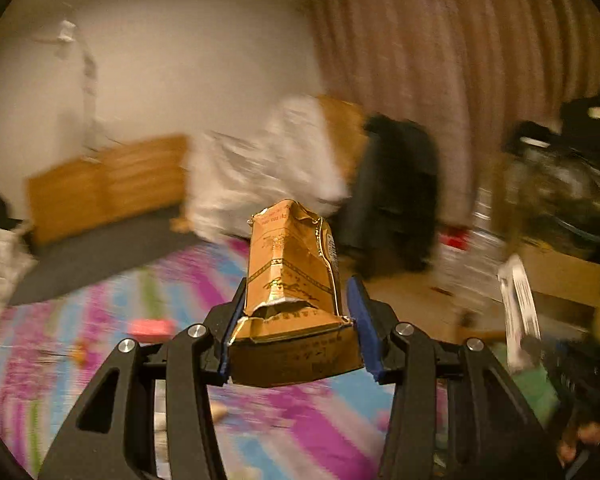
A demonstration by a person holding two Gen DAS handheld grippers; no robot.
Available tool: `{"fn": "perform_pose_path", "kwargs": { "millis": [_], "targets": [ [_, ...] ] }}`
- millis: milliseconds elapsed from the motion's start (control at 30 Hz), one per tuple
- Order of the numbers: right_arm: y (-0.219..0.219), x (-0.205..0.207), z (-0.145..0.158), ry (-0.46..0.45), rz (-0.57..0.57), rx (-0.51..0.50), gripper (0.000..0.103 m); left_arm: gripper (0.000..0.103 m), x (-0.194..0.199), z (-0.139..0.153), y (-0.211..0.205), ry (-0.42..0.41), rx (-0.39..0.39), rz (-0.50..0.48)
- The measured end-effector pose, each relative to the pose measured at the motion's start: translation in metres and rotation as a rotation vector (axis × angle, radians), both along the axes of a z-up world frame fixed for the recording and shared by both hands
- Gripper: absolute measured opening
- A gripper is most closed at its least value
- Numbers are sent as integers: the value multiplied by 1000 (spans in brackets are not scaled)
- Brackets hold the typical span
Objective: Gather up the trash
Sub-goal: 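Carry both items to the green bin and open both tools to drop them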
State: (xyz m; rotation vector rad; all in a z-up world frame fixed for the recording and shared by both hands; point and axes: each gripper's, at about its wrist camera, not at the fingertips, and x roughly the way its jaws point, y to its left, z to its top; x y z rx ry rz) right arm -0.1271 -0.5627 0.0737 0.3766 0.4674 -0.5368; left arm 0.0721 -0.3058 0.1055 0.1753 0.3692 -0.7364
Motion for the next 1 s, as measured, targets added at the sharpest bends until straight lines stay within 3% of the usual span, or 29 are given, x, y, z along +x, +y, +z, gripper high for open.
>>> {"fn": "perform_pose_path", "kwargs": {
  "millis": [233,433,533,633,800,1000],
  "targets": [
    [-73,-79,-6,52,-229,10,17,46,-22,-53,-103,153,38,-354],
    [-107,-130,-39,88,-340,81,17,46,-62,-106,-192,293,113,-638],
    [-119,-147,-60,100,-372,147,17,46,-80,-131,-227,359,162,-720],
    [-132,-160,-83,81,-386,228,17,46,-93,-149,-253,414,207,-761],
    [-136,-170,-112,67,-375,307,17,46,-111,-168,-260,417,262,-776],
    [-141,-160,-133,60,-338,353,17,47,-104,-171,-270,423,282,-766]
  ]
}}
